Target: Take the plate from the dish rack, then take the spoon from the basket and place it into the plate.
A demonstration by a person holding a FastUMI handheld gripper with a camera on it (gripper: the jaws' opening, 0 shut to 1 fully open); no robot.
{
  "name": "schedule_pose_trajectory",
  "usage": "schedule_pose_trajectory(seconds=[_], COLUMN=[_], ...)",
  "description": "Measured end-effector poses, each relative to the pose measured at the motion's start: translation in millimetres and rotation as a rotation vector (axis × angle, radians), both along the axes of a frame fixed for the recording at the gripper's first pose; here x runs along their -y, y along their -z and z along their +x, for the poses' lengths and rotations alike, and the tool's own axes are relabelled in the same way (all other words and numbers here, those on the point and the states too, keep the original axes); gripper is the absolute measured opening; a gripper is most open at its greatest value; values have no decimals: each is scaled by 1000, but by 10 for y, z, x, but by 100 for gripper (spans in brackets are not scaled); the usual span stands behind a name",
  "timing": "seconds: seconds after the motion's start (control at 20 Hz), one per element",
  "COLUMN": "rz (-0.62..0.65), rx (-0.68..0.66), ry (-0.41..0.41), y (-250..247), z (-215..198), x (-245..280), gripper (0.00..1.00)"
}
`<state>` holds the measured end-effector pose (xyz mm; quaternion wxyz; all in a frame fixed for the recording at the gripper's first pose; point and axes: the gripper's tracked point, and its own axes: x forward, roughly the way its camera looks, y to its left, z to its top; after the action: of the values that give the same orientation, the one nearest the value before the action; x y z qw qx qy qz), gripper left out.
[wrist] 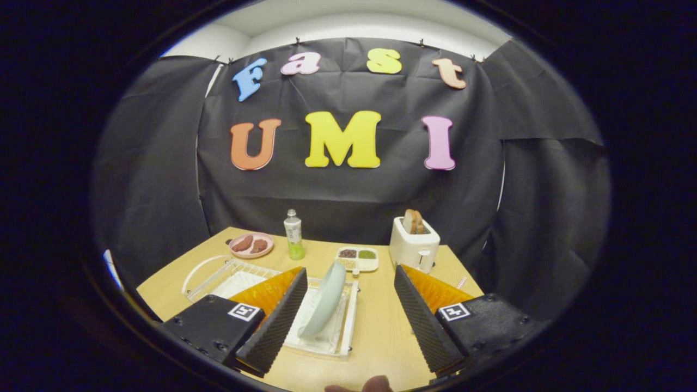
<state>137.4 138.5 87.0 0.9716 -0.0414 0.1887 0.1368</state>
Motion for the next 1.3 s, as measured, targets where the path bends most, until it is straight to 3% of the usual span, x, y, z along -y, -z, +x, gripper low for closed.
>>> schedule_pose_trajectory(seconds=[0.55,0.8,1.0,1.25,1.3], rz=[4,29,32,7,-6], rx=[-393,-529,-611,-637,-631], ry=[34,55,66,162,177], y=[762,1106,1289,1358,1345], z=[691,780,765,770,760], x=[-335,-472,-596,-547,-537], gripper=[100,97,81,43,42])
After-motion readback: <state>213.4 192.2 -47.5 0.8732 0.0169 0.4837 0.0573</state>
